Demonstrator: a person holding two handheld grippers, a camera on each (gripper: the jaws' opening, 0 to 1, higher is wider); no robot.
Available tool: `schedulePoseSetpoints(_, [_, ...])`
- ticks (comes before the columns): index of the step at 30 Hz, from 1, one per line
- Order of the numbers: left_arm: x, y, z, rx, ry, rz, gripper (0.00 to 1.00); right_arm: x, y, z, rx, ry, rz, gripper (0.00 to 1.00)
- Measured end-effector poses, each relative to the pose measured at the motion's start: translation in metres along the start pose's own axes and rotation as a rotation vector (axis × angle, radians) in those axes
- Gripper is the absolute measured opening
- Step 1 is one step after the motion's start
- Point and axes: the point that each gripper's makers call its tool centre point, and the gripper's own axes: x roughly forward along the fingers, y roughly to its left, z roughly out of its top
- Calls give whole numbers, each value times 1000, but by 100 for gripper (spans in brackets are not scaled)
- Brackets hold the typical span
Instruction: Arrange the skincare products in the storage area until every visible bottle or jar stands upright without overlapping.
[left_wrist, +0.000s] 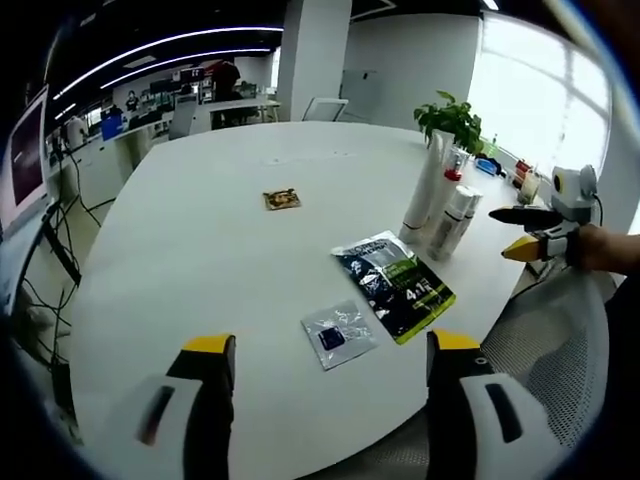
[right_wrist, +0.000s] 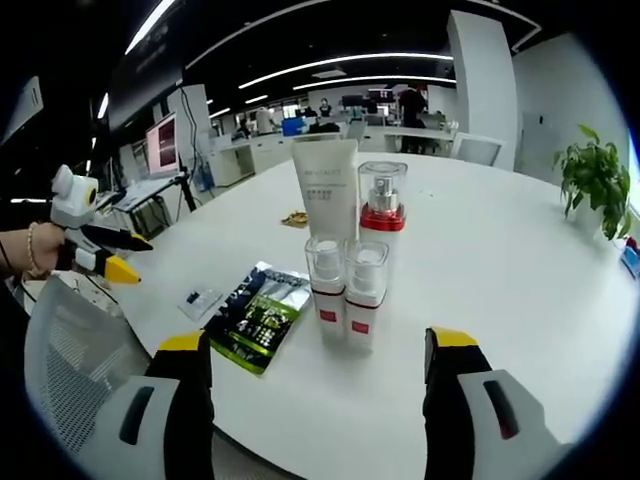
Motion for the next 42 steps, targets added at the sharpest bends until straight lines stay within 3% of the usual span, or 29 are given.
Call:
schedulePoseSetpoints(19, [35, 5, 24, 54, 31, -6, 79, 2, 0, -5, -1, 21, 2, 87])
schedulePoseSetpoints(32, [74, 9, 45, 81, 62, -35, 77, 3, -3, -7, 15, 30, -8, 86])
schedulePoseSetpoints(42, [103, 23, 57, 70, 88, -36, 77, 3, -5, -9, 25, 40, -16, 86])
